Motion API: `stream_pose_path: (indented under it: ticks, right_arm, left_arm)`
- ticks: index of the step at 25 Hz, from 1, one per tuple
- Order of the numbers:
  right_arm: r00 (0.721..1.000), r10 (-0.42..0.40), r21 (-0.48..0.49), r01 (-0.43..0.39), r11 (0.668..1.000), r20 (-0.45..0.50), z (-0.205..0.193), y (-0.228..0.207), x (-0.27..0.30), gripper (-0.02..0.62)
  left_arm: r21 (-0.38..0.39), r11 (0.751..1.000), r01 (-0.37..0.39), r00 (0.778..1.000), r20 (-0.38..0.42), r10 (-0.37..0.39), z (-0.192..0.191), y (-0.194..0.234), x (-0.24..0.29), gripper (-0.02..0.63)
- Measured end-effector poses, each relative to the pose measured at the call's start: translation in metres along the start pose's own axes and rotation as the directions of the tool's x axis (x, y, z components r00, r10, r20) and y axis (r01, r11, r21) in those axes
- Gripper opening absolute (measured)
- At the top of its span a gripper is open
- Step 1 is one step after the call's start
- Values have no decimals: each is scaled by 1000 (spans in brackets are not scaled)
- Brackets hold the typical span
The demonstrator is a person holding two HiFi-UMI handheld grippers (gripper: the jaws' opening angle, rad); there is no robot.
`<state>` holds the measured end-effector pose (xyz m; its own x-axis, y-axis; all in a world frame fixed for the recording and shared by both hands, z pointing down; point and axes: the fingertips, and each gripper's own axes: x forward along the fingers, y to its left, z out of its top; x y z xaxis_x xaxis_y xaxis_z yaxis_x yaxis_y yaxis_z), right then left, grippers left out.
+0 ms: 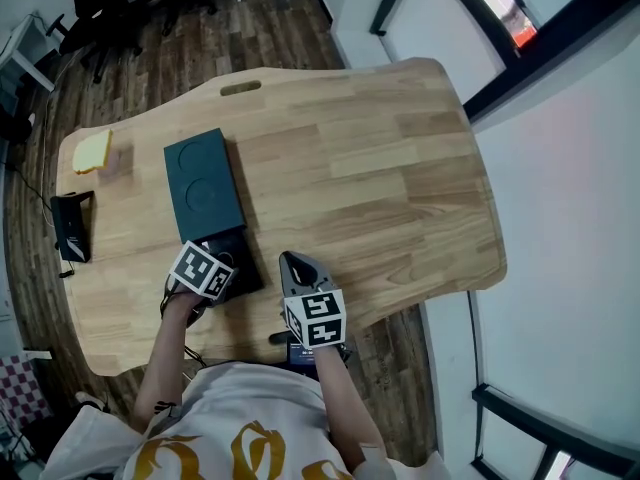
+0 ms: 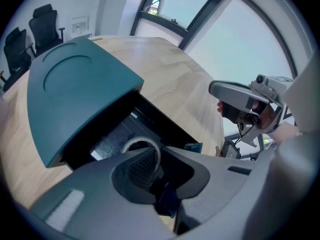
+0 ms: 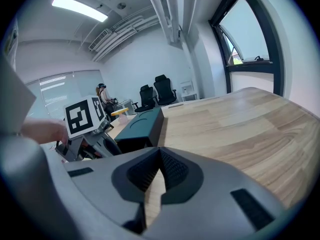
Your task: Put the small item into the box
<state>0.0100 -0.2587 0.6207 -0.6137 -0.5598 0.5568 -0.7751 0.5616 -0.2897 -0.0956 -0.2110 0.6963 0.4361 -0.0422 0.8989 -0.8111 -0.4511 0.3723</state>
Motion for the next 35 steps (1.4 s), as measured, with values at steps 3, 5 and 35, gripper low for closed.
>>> stream_pose_path:
  ticks: [3, 5, 35]
  right_arm:
    - [1000, -5, 1, 5, 1000, 0, 0, -2, 1, 5]
    - [1000, -8, 3, 8, 1000, -3, -1, -3, 1, 5]
    - [999, -35, -58, 37, 998, 32, 13, 9, -22, 5]
  left_arm:
    - [25, 1000, 6, 1000, -18, -6, 5, -3, 5, 38]
    - [41, 999, -1, 999, -39, 2, 4, -3, 10, 38]
    - [18, 1000, -11, 989, 147, 8, 21, -2, -27, 71]
